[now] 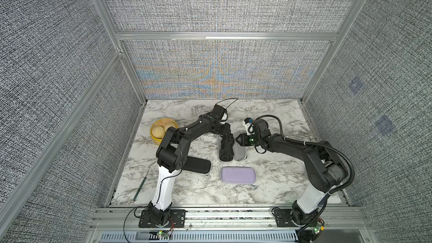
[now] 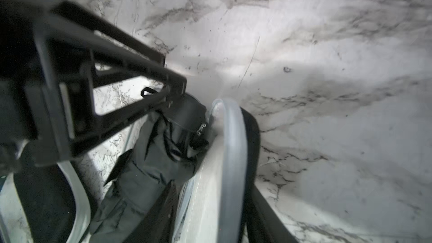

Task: Put umbrellas into zippered umbrella sleeves
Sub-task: Move the umbrella sleeve at the center of the board, then close the umbrella sleeve at the center of the board.

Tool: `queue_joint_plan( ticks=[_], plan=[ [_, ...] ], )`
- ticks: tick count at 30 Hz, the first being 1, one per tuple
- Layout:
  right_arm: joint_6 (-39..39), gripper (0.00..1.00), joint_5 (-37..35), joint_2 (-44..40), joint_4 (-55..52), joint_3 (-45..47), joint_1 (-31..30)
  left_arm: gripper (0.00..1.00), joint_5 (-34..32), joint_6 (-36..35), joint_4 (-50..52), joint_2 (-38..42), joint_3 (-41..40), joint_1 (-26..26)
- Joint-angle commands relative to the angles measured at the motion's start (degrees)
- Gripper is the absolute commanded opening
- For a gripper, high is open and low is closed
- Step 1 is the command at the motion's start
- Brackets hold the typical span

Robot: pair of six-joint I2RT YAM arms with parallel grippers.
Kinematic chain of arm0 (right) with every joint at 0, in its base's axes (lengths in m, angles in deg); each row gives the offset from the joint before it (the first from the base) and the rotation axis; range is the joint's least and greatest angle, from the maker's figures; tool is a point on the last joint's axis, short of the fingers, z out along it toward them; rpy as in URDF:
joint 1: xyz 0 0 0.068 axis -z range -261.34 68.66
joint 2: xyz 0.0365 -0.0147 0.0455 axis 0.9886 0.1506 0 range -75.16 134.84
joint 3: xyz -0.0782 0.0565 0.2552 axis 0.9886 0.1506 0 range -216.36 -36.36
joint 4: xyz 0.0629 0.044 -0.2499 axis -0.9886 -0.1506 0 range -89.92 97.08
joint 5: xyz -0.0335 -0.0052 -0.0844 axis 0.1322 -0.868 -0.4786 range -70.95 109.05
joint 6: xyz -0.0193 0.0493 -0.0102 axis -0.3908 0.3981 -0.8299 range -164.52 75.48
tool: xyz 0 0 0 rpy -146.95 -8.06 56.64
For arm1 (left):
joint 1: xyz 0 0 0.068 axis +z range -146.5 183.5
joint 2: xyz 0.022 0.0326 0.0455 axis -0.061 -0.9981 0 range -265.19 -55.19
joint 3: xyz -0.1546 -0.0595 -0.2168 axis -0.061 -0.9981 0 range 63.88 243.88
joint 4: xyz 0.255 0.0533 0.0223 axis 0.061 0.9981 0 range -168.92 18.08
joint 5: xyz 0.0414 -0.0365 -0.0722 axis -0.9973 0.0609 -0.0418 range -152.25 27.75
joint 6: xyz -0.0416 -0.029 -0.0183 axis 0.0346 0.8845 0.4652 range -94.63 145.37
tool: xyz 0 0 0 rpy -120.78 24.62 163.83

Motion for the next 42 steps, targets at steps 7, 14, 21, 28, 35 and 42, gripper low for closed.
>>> queue_joint_plan(
  ticks=[7,14,21,28,35,42],
  plan=[
    [0.4,0.49,0.1,1.8,0.2,-0.1,-0.1,0.53,6.5,4.1,-4.3,1.5,-5.6,1.5],
    [0.3,0.49,-0.9,2.2,-0.7,0.1,-0.3,0.37,12.1,5.7,-5.6,0.9,-6.2,1.5],
    [0.3,0.49,-3.4,0.9,-1.3,2.0,-0.4,0.20,12.8,6.3,-4.9,4.6,-8.5,1.8],
    [0.7,0.49,-4.4,-0.6,-1.6,2.9,-0.7,0.21,9.3,8.0,-3.9,9.2,-13.6,2.0],
    [1.6,0.49,-4.5,-4.7,1.5,5.6,-0.7,0.21,8.9,8.6,-5.8,12.2,-17.6,2.1],
    [1.8,0.49,-4.7,-9.6,3.0,7.4,-0.6,0.21,11.5,9.9,-7.3,11.5,-19.7,2.1]
  ],
)
